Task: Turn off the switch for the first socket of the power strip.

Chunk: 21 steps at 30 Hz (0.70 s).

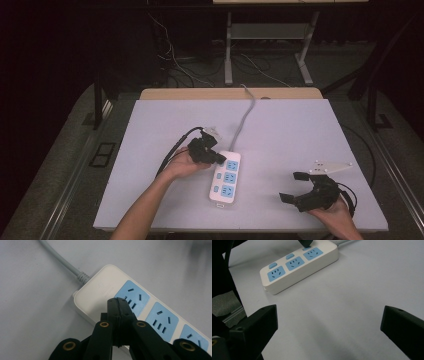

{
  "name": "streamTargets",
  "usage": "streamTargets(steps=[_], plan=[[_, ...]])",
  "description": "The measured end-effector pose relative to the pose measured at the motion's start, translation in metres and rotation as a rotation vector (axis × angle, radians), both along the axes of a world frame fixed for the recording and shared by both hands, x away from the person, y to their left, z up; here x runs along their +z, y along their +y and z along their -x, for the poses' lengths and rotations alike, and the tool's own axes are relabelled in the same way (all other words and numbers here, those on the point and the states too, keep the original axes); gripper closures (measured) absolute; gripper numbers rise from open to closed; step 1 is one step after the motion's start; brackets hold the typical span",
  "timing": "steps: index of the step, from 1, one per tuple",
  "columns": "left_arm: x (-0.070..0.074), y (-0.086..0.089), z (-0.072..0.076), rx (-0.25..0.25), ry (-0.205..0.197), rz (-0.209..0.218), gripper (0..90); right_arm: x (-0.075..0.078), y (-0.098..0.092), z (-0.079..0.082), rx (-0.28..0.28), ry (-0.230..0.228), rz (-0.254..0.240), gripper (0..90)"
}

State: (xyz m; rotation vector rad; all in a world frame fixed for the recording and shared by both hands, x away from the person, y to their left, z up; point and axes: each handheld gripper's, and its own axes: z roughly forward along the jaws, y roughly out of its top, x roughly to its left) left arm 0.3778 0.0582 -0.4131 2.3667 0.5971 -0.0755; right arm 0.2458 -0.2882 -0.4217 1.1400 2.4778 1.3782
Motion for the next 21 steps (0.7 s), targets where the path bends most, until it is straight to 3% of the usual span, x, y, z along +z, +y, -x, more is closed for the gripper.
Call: streamTargets(steps=[13, 21], plan=[[-0.0025, 0.0021, -0.0021, -0.001, 0.017, 0.012, 89.9, 0.0002, 0.0014, 0.0012, 0.007, -0.002, 0.01, 0.9], [0.0003, -0.0015, 0.0013, 0.006, -0.005, -0.02, 89.7, -0.0004, 0.0017, 0.0005, 0.005, 0.001, 0.01, 0.9]])
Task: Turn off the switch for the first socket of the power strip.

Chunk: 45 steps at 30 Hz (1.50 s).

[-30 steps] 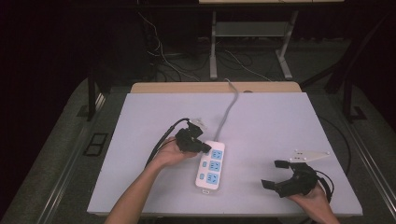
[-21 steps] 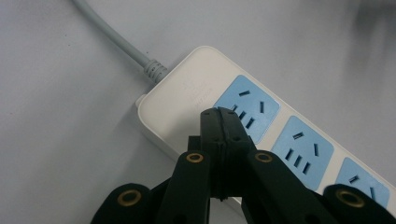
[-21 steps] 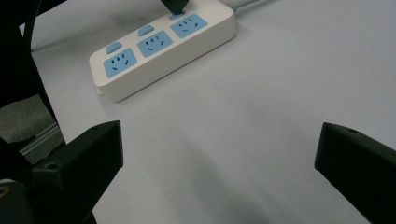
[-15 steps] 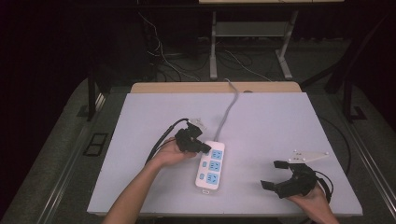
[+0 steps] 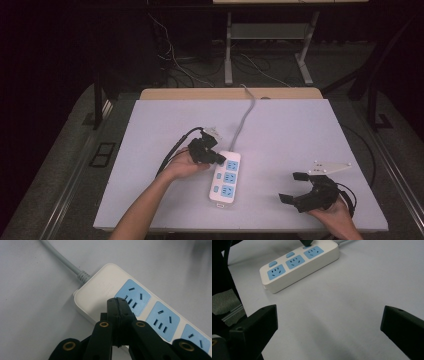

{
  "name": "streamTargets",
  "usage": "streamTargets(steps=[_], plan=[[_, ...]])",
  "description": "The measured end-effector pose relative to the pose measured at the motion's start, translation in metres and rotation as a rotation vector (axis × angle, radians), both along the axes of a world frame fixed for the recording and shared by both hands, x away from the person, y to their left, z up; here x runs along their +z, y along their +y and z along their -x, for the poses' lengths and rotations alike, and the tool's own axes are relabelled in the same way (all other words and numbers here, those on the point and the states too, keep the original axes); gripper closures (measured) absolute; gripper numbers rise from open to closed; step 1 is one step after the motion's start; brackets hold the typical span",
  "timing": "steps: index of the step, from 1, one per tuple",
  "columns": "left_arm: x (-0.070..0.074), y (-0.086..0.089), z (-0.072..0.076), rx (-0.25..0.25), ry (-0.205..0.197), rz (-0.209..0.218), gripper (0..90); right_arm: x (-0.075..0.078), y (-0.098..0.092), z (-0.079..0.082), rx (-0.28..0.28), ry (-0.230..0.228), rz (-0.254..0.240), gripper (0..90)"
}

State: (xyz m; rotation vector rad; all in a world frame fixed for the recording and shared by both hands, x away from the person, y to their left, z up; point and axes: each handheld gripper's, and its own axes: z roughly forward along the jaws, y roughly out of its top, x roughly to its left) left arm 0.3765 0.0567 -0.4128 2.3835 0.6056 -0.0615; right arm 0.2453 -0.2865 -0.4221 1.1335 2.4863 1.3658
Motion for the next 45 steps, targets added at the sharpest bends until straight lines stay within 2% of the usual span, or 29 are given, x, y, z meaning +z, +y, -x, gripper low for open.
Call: streamTargets(steps=[9, 11, 12, 15, 18, 20, 26, 31, 35, 40, 45], plan=[[0.001, -0.001, 0.001, 0.011, 0.002, -0.003, 89.6, 0.0, -0.001, 0.0, -0.004, 0.003, -0.003, 0.9], [0.004, 0.001, 0.0, 0.02, 0.004, 0.02, 89.5, 0.0, -0.001, 0.0, -0.005, 0.002, -0.004, 0.9], [0.004, 0.001, 0.001, 0.021, -0.016, -0.003, 89.5, 0.0, -0.001, 0.0, -0.005, 0.001, -0.003, 0.9], [0.006, 0.004, 0.001, 0.023, -0.019, 0.003, 89.6, 0.0, -0.001, -0.001, -0.006, 0.003, -0.004, 0.9], [0.012, 0.008, 0.0, 0.038, -0.021, 0.05, 89.5, 0.0, -0.002, -0.001, -0.008, 0.002, -0.005, 0.9], [0.016, 0.011, 0.0, 0.048, -0.03, 0.066, 89.5, 0.0, -0.002, -0.001, -0.007, 0.001, -0.002, 0.9], [0.022, 0.021, 0.001, 0.065, -0.042, 0.077, 89.4, 0.0, -0.002, -0.001, -0.009, 0.001, -0.004, 0.9], [0.028, 0.029, 0.003, 0.079, -0.063, 0.108, 88.9, 0.0, -0.001, -0.001, -0.009, 0.002, -0.004, 0.9], [0.033, 0.034, 0.007, 0.08, -0.086, 0.127, 80.9, 0.0, -0.001, -0.001, -0.009, 0.0, -0.005, 0.9], [0.037, 0.039, 0.013, 0.087, -0.085, 0.137, 65.7, 0.0, -0.001, 0.0, -0.007, 0.0, -0.007, 0.9], [0.037, 0.048, 0.017, 0.094, -0.067, 0.155, 41.0, 0.001, 0.0, 0.0, -0.005, -0.002, -0.005, 0.9]])
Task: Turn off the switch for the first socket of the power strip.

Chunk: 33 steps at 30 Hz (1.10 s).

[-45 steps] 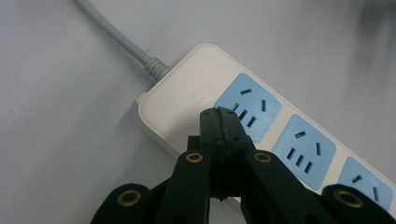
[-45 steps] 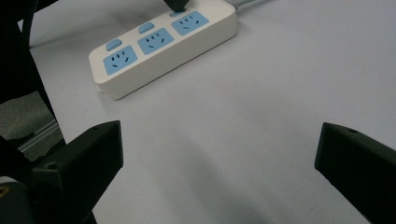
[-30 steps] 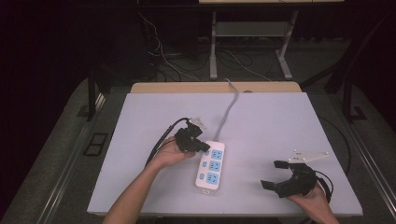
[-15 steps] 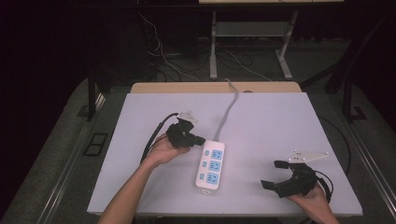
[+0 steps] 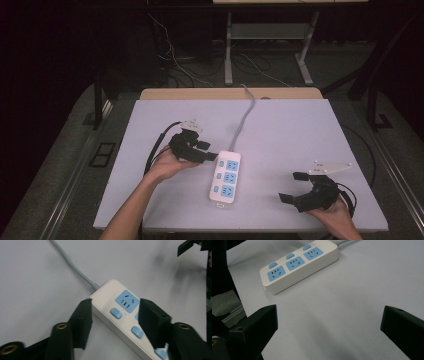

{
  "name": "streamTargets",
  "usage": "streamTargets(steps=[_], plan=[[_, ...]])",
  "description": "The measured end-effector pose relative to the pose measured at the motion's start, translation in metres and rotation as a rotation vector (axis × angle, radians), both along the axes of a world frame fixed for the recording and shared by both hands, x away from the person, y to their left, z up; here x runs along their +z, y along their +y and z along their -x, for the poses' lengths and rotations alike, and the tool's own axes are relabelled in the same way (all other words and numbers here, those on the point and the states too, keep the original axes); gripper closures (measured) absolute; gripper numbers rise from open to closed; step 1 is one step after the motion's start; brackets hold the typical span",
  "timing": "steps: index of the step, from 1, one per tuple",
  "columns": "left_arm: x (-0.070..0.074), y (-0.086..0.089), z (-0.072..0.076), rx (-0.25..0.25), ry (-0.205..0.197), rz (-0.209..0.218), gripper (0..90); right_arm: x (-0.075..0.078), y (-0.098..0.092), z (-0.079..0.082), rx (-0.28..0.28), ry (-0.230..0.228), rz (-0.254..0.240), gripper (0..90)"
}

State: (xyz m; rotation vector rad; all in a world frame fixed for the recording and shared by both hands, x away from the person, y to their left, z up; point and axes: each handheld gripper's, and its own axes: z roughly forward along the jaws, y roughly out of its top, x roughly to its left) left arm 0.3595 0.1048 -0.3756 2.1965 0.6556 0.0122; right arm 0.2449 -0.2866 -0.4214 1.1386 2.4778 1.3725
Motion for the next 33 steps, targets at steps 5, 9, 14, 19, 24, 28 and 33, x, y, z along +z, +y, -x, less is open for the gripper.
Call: streamTargets(steps=[5, 9, 14, 19, 24, 28, 33], plan=[[0.001, 0.009, 0.006, 0.034, -0.004, 0.014, 13.4, 0.0, 0.001, 0.0, 0.0, 0.002, -0.001, 0.9], [0.002, 0.016, 0.009, 0.074, -0.009, 0.012, 0.0, 0.0, 0.001, 0.0, -0.001, 0.002, -0.002, 0.9], [0.001, 0.031, 0.016, 0.115, -0.022, 0.027, 0.0, 0.0, 0.001, 0.001, -0.001, 0.001, -0.001, 0.9], [-0.002, 0.045, 0.024, 0.149, -0.028, 0.051, 0.0, 0.0, 0.001, 0.001, -0.002, 0.002, -0.002, 0.9], [-0.007, 0.057, 0.035, 0.183, -0.036, 0.077, 0.0, 0.0, 0.002, 0.001, 0.002, 0.0, 0.0, 0.9], [-0.012, 0.064, 0.043, 0.202, -0.039, 0.093, 0.0, 0.0, 0.004, 0.001, 0.005, -0.001, 0.001, 0.9], [-0.018, 0.071, 0.054, 0.225, -0.047, 0.111, 0.0, 0.0, 0.004, 0.001, 0.007, 0.0, 0.002, 0.9]])
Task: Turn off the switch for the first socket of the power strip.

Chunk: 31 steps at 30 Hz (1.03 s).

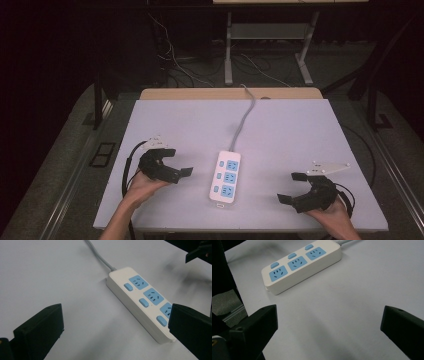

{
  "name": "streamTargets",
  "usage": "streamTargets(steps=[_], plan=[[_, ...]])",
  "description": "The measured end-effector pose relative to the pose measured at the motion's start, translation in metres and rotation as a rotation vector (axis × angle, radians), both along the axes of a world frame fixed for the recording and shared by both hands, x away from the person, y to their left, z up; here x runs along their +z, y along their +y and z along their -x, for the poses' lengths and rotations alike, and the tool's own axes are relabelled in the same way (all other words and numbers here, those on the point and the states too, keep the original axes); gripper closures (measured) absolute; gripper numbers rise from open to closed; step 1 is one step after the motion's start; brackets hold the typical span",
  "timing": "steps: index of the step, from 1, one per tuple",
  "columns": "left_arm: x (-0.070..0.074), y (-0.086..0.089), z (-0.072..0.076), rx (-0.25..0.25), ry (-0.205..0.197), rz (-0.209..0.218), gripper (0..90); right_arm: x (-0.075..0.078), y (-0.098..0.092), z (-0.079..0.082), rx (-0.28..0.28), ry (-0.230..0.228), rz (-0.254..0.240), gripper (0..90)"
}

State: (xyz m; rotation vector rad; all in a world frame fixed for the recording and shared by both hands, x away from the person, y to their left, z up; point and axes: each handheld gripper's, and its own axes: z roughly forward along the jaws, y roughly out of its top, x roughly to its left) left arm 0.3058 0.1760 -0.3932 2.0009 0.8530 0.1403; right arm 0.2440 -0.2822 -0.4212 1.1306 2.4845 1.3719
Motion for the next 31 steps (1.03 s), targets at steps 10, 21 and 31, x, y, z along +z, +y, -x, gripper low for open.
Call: streamTargets(steps=[10, 21, 31], plan=[[-0.01, 0.005, 0.017, 0.023, -0.015, 0.01, 0.0, 0.0, 0.0, 0.0, -0.003, 0.0, -0.005, 0.9], [-0.028, 0.004, 0.031, 0.034, -0.01, 0.025, 0.0, 0.0, 0.0, 0.001, -0.004, 0.0, -0.006, 0.9], [-0.038, -0.001, 0.039, 0.022, -0.01, 0.021, 0.0, 0.0, -0.002, 0.002, -0.009, 0.0, -0.011, 0.9]])
